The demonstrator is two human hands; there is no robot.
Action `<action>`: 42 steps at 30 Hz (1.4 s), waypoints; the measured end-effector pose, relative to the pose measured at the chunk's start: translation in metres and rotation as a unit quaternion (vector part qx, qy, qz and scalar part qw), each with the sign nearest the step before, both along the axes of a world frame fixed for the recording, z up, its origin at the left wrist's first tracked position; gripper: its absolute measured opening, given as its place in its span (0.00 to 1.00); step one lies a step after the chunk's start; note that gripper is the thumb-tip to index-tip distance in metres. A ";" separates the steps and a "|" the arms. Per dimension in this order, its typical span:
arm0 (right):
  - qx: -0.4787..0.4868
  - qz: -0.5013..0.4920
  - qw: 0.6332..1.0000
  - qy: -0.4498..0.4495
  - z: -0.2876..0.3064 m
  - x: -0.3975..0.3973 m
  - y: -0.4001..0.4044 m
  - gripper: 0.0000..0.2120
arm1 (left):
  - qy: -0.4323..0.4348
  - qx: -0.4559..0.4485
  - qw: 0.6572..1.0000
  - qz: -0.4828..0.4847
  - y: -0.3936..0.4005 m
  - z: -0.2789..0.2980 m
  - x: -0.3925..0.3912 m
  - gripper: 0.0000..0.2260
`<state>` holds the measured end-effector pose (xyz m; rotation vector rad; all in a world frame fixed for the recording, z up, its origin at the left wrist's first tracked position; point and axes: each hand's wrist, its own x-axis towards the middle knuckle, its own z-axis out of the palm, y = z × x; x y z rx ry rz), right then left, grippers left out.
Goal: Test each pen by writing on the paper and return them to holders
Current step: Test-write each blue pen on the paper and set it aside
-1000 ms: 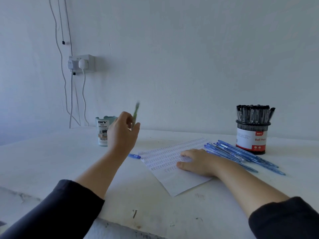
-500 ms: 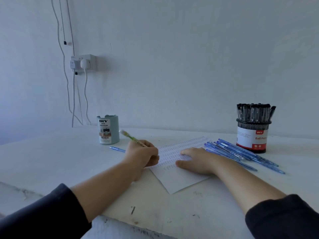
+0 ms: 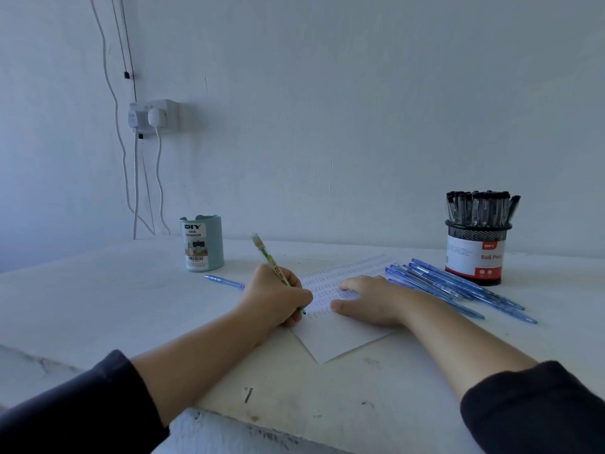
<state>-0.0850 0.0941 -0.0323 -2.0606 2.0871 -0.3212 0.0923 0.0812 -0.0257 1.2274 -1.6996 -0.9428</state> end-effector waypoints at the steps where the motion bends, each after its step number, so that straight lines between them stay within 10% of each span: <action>1: 0.001 0.000 1.000 0.000 0.000 0.000 0.000 0.32 | -0.006 -0.002 1.000 0.000 0.000 0.000 0.000 0.07; 42: 0.005 -0.005 1.000 -0.011 0.000 0.001 0.002 0.31 | 0.020 -0.004 1.000 0.008 -0.007 -0.002 0.000 0.06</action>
